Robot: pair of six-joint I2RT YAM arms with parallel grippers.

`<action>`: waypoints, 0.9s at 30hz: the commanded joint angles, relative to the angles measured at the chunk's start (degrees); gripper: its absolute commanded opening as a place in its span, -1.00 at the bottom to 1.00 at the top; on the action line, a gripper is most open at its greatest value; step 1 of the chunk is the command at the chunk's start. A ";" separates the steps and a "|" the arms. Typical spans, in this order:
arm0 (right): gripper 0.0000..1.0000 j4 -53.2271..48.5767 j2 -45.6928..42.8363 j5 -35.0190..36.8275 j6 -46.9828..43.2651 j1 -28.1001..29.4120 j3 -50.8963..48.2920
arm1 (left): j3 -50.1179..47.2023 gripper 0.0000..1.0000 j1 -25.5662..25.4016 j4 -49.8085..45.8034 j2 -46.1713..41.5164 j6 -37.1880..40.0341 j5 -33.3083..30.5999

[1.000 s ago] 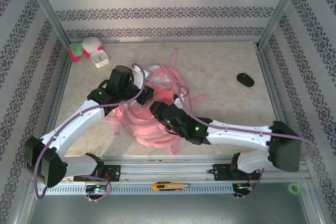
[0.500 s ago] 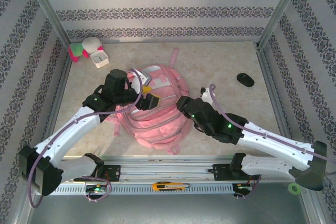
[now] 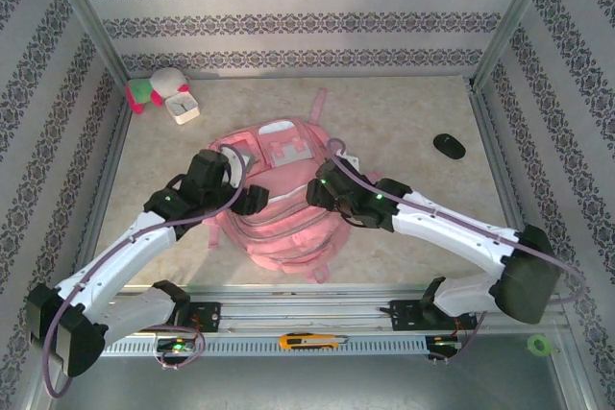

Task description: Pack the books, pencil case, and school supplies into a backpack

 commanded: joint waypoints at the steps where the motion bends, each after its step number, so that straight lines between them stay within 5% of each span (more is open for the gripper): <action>1: 0.04 0.74 2.99 -0.22 -2.07 -1.76 -3.55 | -4.43 0.42 0.65 -2.36 -1.58 -3.46 -7.38; 7: -0.16 3.99 2.30 0.68 -2.85 -3.34 -8.57 | -7.66 0.42 0.68 0.17 -1.89 -4.16 -8.70; 10: 0.06 5.07 -2.61 1.22 -9.20 -3.48 -8.80 | -6.65 0.46 0.80 0.92 -3.30 -3.76 -8.41; 15: 0.19 11.18 -12.18 -6.11 -40.73 -0.90 -8.68 | -3.92 0.50 3.22 1.45 -5.97 -5.83 -6.87; 20: 0.15 6.46 -13.41 -13.83 -79.52 4.84 -6.01 | -2.41 0.51 6.63 1.58 -7.24 -7.21 -4.32; 27: 0.07 8.88 -1.57 -13.21 -103.16 8.25 -0.60 | -3.50 0.51 9.69 1.88 -8.55 -9.19 -2.05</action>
